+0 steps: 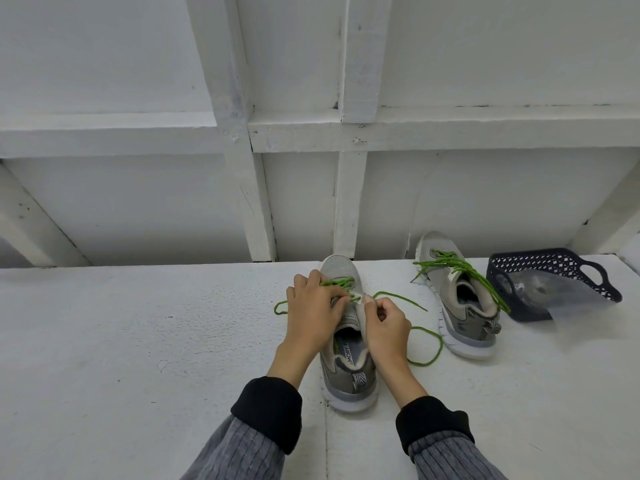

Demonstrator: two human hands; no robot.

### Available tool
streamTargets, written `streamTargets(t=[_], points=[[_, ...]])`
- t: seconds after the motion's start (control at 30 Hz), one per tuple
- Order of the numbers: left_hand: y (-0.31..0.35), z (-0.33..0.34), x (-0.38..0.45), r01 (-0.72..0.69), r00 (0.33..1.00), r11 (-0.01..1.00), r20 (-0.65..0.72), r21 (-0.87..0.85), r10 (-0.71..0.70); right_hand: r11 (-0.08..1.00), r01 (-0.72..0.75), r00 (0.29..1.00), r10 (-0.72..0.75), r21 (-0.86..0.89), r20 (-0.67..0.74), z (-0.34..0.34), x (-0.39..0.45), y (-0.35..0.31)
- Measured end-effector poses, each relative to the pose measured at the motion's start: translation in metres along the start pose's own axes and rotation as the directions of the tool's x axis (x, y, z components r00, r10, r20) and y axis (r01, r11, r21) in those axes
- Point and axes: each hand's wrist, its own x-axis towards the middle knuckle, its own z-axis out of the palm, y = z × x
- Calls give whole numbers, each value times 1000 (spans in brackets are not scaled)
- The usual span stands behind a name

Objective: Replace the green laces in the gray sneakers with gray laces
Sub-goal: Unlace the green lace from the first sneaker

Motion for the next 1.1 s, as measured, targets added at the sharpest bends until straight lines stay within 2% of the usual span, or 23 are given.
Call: streamTargets(t=[0.13,0.2,0.23,0.27,0.33,0.4,0.43,0.47,0.5,0.53,0.6,0.67,0.73,0.8,0.87,0.97,1.03,1.1], points=[[1,6,-2,18,1000,999,21,-37,-17,1000,-5,1000,5,7,0,1,0,0],[3,7,-2,76,996,978,49,-195,-68,1000,-4,1000,4,12,3,0,0,-1],[4,6,-3,114,993,933,67,-341,-97,1000,-4,1000,4,14,5,0,0,-1],[6,3,-4,149,989,838,84,-525,-123,1000,-4,1000,4,16,6,0,-1,-1],[10,-4,-8,194,977,513,117,-836,-178,1000,-5,1000,5,17,4,0,-1,-1],[12,-11,-8,184,960,208,130,-961,-248,1000,-13,1000,13,23,5,0,0,0],[11,-15,-7,155,948,98,120,-983,-294,1000,-14,1000,14,28,3,0,0,0],[10,-18,-5,123,932,30,105,-992,-347,999,-16,1000,16,32,2,0,0,1],[7,-22,-4,106,914,39,82,-994,-398,999,-17,1000,17,37,2,0,0,1],[4,-26,-2,113,899,121,50,-986,-436,999,-17,1000,17,38,2,0,0,1],[-5,-29,-3,168,894,395,-29,-903,-446,999,-15,1000,15,32,0,0,-1,2],[-17,-24,-6,229,910,646,-76,-728,-408,999,-19,1000,19,30,2,-1,-1,1],[-29,-15,-9,342,909,768,-17,-542,-417,999,-20,1000,20,26,4,-1,-1,0],[-38,-2,-16,444,889,808,77,-388,-451,1000,-21,1000,21,23,7,-1,-1,0],[-40,9,-24,453,890,835,113,-312,-441,1000,-24,1000,23,20,11,-1,-1,0],[-30,10,-30,359,922,887,-34,-289,-384,1000,-15,1000,15,7,17,-2,-1,-2],[-17,3,-28,270,932,895,-138,-355,-336,1000,-3,999,4,-6,32,-3,-1,-3],[-6,-2,-24,233,952,891,-96,-391,-291,999,7,998,-6,-32,58,-4,1,-5]])
